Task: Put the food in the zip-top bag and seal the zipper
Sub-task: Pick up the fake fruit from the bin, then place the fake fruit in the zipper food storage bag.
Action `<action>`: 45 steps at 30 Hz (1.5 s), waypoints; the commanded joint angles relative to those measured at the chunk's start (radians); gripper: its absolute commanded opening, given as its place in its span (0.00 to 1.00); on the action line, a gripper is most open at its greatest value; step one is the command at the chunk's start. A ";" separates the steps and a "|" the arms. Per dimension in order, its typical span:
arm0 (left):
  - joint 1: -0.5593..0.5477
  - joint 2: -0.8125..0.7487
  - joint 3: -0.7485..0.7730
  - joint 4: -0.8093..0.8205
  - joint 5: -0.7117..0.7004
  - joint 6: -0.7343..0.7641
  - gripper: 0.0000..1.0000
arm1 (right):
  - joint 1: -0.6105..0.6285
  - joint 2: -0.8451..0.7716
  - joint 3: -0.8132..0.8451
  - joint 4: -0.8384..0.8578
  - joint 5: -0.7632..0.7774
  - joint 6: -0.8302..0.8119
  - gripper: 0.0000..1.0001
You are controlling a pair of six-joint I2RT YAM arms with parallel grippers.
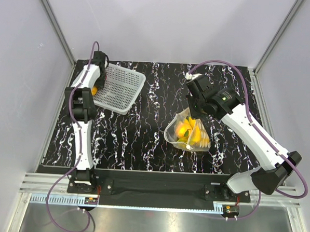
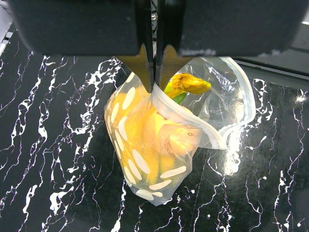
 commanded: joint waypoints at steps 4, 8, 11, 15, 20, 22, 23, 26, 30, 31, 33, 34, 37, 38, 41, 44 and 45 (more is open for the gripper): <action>0.006 -0.294 -0.184 0.149 0.100 -0.091 0.22 | 0.006 -0.015 0.006 0.014 0.018 -0.006 0.00; 0.003 -0.525 -0.299 0.175 0.202 -0.166 0.21 | 0.006 -0.009 0.012 0.006 0.025 -0.006 0.00; 0.000 -0.738 -0.495 0.288 0.302 -0.275 0.23 | 0.006 -0.015 -0.009 0.012 0.040 -0.017 0.00; -0.049 -1.008 -0.782 0.489 0.445 -0.474 0.24 | 0.006 -0.023 -0.034 0.023 0.051 -0.018 0.00; -0.253 -1.258 -0.961 0.631 0.536 -0.564 0.24 | 0.006 -0.040 -0.040 0.028 0.054 -0.013 0.00; -0.327 -1.303 -1.010 0.672 0.536 -0.602 0.24 | 0.006 -0.044 -0.045 0.023 0.069 -0.012 0.00; -0.392 -1.347 -1.035 0.700 0.548 -0.619 0.24 | 0.006 -0.050 -0.048 0.023 0.069 -0.013 0.00; -0.505 -1.436 -1.180 0.882 0.571 -0.719 0.25 | 0.006 -0.057 -0.052 0.015 0.065 -0.013 0.00; -0.664 -1.503 -1.294 1.034 0.514 -0.750 0.26 | 0.006 -0.064 -0.055 0.012 0.051 -0.009 0.00; -0.731 -1.519 -1.325 1.057 0.460 -0.742 0.26 | 0.005 -0.067 -0.057 0.014 0.040 -0.010 0.00; -0.787 -1.532 -1.360 1.126 0.428 -0.722 0.26 | 0.006 -0.075 -0.063 0.020 0.031 -0.009 0.00; -0.833 -1.538 -1.389 1.149 0.412 -0.722 0.26 | 0.006 -0.077 -0.065 0.020 0.023 -0.007 0.00; -0.919 -1.524 -1.417 1.224 0.358 -0.714 0.26 | 0.006 -0.081 -0.074 0.031 0.003 -0.007 0.00; -0.945 -1.518 -1.432 1.244 0.343 -0.708 0.26 | 0.006 -0.080 -0.078 0.035 0.002 -0.007 0.00; -1.019 -1.449 -1.436 1.323 0.284 -0.668 0.28 | 0.008 -0.077 -0.074 0.032 -0.006 -0.004 0.00; -1.037 -1.336 -1.376 1.343 0.310 -0.664 0.28 | 0.006 -0.074 -0.055 0.019 -0.012 -0.003 0.00; -1.051 -1.284 -1.360 1.347 0.318 -0.656 0.28 | 0.006 -0.075 -0.052 0.015 -0.014 -0.001 0.00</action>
